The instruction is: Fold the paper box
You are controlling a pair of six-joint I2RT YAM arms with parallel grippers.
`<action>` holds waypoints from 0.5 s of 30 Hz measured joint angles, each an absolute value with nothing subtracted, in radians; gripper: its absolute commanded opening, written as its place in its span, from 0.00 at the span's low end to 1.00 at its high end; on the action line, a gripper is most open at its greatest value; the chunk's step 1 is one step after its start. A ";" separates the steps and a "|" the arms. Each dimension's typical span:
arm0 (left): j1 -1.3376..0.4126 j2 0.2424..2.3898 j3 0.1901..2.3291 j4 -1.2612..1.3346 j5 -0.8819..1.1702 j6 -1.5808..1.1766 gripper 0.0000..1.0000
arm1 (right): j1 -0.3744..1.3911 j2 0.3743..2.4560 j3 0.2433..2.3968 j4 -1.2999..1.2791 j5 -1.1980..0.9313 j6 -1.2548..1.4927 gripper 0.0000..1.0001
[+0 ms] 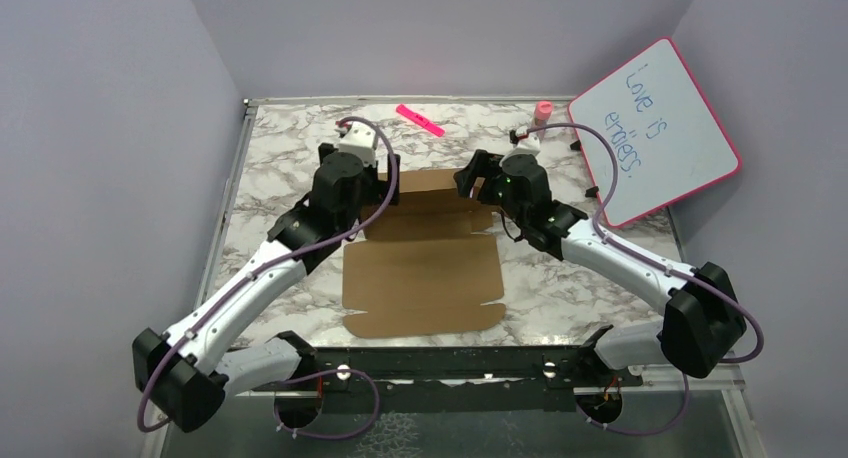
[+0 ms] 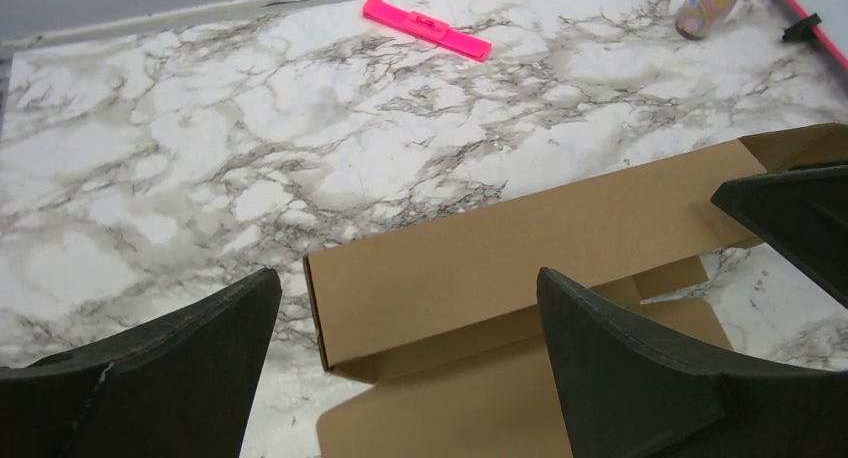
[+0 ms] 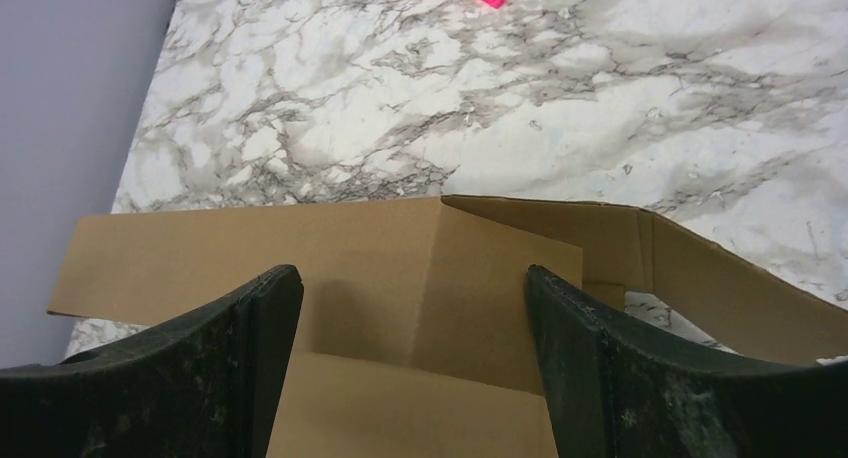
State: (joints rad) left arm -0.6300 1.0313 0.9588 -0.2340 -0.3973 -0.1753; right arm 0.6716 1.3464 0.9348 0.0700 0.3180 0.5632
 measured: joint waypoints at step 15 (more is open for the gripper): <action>-0.616 1.390 1.264 -0.327 -0.129 0.048 0.99 | 0.644 1.360 0.816 0.223 0.195 0.692 0.71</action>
State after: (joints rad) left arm -0.6155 1.3899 1.2636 -0.3267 -0.1291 0.0483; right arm 0.6437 1.3598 0.8162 0.2234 0.1951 0.6922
